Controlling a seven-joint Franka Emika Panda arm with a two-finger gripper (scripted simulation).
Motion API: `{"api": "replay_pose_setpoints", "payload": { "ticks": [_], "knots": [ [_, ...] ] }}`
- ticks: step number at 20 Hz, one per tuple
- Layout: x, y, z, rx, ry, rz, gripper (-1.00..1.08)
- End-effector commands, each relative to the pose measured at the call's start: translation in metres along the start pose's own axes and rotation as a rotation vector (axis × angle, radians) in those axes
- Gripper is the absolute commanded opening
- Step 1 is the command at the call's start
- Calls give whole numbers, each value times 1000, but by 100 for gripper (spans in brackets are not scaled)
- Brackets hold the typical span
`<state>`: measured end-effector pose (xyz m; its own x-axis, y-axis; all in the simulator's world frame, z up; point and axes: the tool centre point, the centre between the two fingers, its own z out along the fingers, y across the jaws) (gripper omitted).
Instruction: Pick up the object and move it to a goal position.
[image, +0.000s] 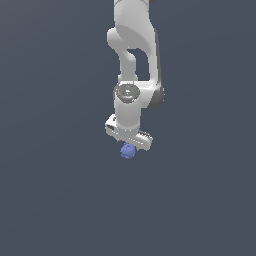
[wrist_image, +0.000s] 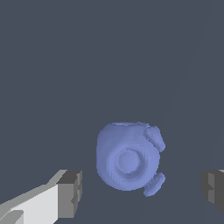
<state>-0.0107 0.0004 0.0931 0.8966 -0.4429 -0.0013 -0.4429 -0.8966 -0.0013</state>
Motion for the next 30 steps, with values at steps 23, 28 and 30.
{"api": "replay_pose_setpoints", "payload": {
  "ticks": [23, 28, 30],
  "knots": [
    [-1, 0, 53, -1, 1, 23, -100],
    [-1, 0, 53, -1, 1, 23, -100],
    [-1, 0, 53, -1, 1, 23, -100]
  ]
}}
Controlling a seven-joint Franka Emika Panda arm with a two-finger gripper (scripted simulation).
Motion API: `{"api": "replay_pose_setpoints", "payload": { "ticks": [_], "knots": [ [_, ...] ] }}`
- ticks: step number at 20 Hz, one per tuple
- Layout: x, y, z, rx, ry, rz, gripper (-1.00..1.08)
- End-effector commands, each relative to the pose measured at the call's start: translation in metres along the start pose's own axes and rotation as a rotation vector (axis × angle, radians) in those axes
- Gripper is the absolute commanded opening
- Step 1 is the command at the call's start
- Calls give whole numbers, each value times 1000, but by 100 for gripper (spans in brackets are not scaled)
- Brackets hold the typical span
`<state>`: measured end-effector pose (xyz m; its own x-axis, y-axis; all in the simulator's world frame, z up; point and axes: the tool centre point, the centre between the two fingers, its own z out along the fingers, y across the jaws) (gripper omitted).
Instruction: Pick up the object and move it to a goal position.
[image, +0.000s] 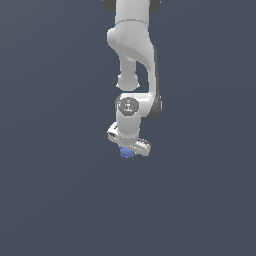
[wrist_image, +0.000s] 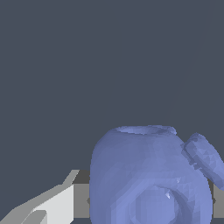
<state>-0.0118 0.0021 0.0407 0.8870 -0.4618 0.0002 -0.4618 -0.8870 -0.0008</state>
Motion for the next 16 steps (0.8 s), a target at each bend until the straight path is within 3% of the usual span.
{"api": "replay_pose_setpoints", "payload": {
  "ticks": [1, 9, 16],
  "knots": [
    [0, 1, 1, -1, 0, 1, -100],
    [3, -2, -9, 0, 0, 1, -100],
    [15, -9, -44, 0, 0, 1, -100]
  ]
}}
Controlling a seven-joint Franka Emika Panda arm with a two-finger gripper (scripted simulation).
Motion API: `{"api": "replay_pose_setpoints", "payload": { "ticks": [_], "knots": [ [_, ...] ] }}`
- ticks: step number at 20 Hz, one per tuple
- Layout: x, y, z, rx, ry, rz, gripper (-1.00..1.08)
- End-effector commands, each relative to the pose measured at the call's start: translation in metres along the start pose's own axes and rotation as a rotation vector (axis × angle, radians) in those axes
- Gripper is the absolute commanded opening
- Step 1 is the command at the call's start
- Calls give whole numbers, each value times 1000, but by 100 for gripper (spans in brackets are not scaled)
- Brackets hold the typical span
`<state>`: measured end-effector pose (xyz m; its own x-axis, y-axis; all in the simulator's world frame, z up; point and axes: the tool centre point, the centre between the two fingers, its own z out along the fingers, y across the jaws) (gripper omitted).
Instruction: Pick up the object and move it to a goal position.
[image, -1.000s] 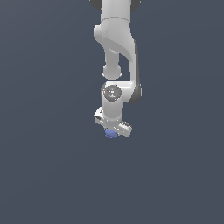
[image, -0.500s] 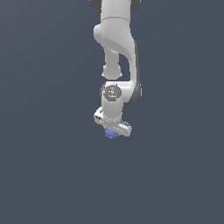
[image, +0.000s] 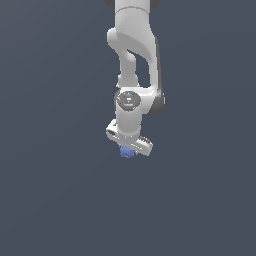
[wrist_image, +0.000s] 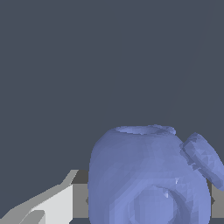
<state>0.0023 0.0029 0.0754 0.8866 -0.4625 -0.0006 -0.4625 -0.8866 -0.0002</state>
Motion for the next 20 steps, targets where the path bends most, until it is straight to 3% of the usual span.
{"api": "replay_pose_setpoints", "payload": {
  "ticks": [1, 20],
  "knots": [
    [6, -3, -16, 0, 1, 0, -100],
    [65, -41, -179, -1, 1, 1, -100]
  ]
}}
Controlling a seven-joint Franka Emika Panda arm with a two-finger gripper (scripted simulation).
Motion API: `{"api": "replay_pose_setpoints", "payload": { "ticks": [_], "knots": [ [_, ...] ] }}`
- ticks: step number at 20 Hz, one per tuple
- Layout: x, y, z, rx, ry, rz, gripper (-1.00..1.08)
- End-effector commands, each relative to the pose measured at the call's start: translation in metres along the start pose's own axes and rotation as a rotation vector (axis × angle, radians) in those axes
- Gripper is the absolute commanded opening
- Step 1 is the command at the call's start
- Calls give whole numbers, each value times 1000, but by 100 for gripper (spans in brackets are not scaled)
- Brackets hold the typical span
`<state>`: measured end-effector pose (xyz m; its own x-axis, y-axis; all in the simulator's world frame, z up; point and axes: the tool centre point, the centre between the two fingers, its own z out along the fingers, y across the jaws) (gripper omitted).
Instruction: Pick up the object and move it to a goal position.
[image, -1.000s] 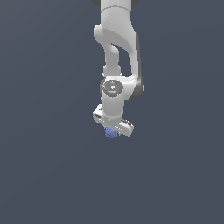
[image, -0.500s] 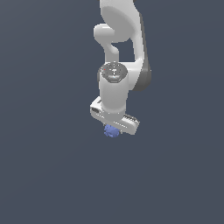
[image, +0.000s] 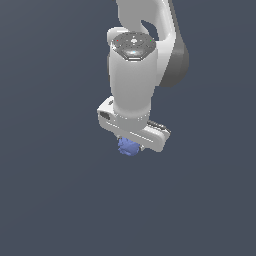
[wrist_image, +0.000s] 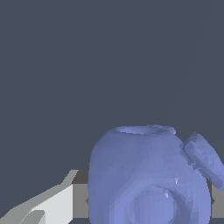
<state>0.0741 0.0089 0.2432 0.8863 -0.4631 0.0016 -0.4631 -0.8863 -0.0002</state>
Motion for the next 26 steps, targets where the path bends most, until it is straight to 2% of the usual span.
{"api": "replay_pose_setpoints", "payload": {
  "ticks": [1, 14, 26],
  "knots": [
    [7, -4, -18, -1, -1, 0, -100],
    [34, -22, -86, -1, -1, 0, -100],
    [45, -29, -109, 0, -2, 0, -100]
  ]
}}
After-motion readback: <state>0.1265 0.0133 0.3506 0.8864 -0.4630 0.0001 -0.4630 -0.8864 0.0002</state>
